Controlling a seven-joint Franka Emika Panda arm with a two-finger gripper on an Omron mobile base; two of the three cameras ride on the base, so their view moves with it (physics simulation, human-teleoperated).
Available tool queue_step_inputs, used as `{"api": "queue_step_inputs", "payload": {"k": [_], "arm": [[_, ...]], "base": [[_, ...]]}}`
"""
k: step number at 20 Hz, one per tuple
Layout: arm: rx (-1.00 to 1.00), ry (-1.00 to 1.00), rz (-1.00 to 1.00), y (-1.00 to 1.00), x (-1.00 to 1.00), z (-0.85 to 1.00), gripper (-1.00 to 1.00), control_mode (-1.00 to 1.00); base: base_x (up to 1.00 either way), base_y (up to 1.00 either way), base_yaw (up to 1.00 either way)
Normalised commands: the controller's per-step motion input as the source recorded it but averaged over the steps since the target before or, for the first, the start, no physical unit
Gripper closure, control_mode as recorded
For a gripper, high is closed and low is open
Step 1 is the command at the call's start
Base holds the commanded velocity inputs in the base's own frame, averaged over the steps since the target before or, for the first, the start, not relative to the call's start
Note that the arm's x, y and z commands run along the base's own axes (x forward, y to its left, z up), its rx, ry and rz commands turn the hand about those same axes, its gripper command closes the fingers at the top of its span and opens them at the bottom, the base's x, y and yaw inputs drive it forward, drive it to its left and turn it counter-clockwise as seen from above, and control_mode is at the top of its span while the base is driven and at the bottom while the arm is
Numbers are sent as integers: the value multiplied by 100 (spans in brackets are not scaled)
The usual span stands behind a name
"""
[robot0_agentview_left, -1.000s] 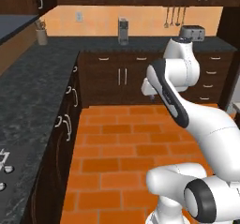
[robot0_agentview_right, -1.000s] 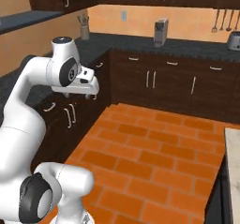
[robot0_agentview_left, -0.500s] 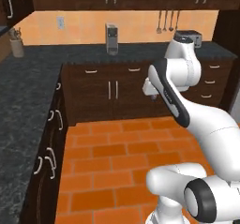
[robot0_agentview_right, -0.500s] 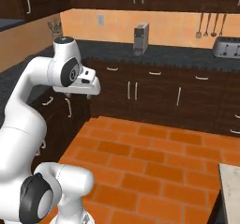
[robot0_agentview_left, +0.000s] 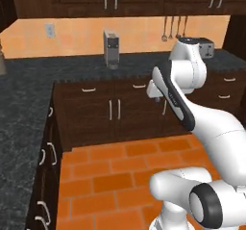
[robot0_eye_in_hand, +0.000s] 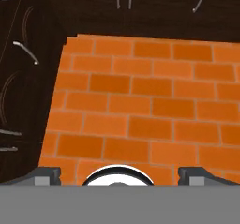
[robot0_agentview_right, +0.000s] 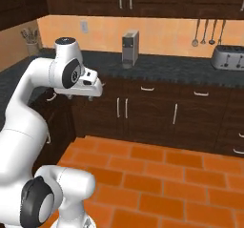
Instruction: Navigate to the coffee machine.
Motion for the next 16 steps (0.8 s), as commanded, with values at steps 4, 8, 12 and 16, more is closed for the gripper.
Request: {"api": "queue_step_inputs", "payload": {"k": [4,8,12,16], "arm": [[0,0,0,0,0,0,-100,100],[0,0,0,0,0,0,-100,100],[0,0,0,0,0,0,-100,100],[0,0,0,0,0,0,-100,100]], "base": [[100,63,-11],[100,40,-3],[100,-48,10],[100,-39,9]]}}
